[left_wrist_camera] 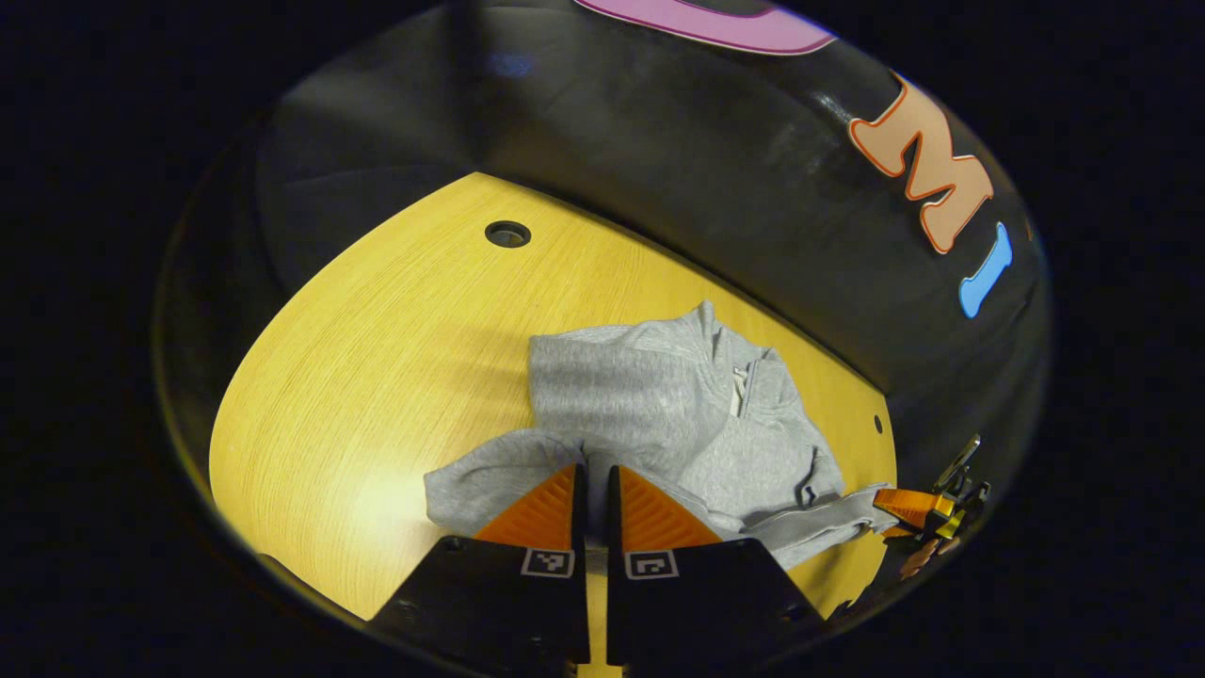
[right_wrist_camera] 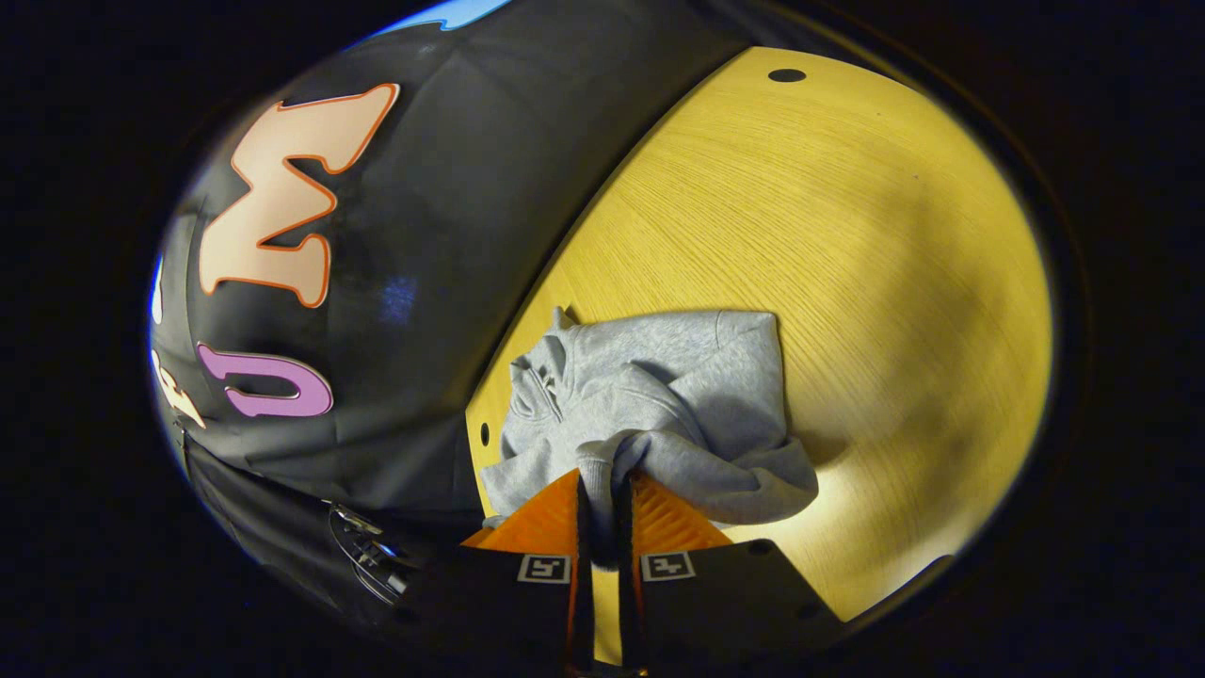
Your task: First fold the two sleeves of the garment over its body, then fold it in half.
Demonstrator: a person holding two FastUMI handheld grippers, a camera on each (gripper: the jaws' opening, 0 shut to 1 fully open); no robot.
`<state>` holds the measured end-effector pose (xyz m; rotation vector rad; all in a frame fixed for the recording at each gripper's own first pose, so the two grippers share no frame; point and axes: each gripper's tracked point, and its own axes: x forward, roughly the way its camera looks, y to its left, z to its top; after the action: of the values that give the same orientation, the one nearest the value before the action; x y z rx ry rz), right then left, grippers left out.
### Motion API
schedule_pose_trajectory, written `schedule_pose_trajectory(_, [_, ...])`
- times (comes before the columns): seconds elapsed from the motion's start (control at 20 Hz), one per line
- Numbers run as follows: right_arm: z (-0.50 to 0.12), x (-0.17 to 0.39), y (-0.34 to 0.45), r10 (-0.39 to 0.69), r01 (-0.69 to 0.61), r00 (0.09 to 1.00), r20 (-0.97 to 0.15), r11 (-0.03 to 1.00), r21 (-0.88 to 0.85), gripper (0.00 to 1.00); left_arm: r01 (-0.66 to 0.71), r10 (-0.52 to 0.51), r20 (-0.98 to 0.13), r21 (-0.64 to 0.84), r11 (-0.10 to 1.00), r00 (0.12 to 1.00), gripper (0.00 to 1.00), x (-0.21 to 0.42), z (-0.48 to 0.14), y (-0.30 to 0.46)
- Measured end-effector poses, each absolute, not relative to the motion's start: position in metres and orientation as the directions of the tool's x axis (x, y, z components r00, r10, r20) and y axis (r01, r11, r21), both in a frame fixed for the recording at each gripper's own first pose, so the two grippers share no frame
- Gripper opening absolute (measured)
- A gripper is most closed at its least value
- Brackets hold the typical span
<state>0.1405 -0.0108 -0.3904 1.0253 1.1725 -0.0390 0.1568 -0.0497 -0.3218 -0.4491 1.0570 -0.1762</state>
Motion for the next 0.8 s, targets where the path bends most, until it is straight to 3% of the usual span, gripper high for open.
schedule_pose_trajectory(0.2, [-0.392,0.15,-0.014,0.448,0.517,0.47,-0.761,0.559,0.648,0.12,-0.095,-0.323,-0.79,-0.43,0.898,0.521,0.11,0.174,-0.323,-0.05])
schedule_pose_trajectory(0.35, [-0.39,0.161,-0.014,0.441,0.517,0.5,-0.746,0.539,0.665,0.36,-0.128,-0.298,-0.78,-0.432,0.893,0.551,0.12,0.185,-0.32,-0.046])
schedule_pose_trajectory(0.4, [-0.387,0.165,-0.014,0.431,0.504,0.521,-0.737,0.541,0.673,0.52,-0.12,-0.295,-0.763,-0.435,0.892,0.576,0.16,0.191,-0.313,-0.045])
schedule_pose_trajectory(0.45, [-0.386,0.17,-0.015,0.412,0.486,0.542,-0.732,0.557,0.673,0.68,-0.103,-0.291,-0.74,-0.435,0.894,0.607,0.27,0.195,-0.306,-0.045])
schedule_pose_trajectory(0.5, [-0.381,0.172,-0.018,0.389,0.462,0.56,-0.731,0.586,0.666,0.84,-0.081,-0.286,-0.723,-0.426,0.901,0.629,0.5,0.2,-0.296,-0.044])
schedule_pose_trajectory(0.55, [-0.376,0.173,-0.021,0.368,0.435,0.576,-0.73,0.618,0.655,0.92,-0.063,-0.265,-0.711,-0.399,0.915,0.652,0.74,0.205,-0.288,-0.04])
schedule_pose_trajectory(0.6, [-0.369,0.174,-0.025,0.352,0.405,0.592,-0.725,0.648,0.645,0.92,-0.044,-0.249,-0.696,-0.374,0.927,0.673,0.98,0.207,-0.28,-0.037])
schedule_pose_trajectory(0.8, [-0.331,0.172,-0.027,0.301,0.261,0.675,-0.674,0.757,0.6,0.98,0.034,-0.204,-0.611,-0.279,0.96,0.765,0.96,0.212,-0.233,-0.036])
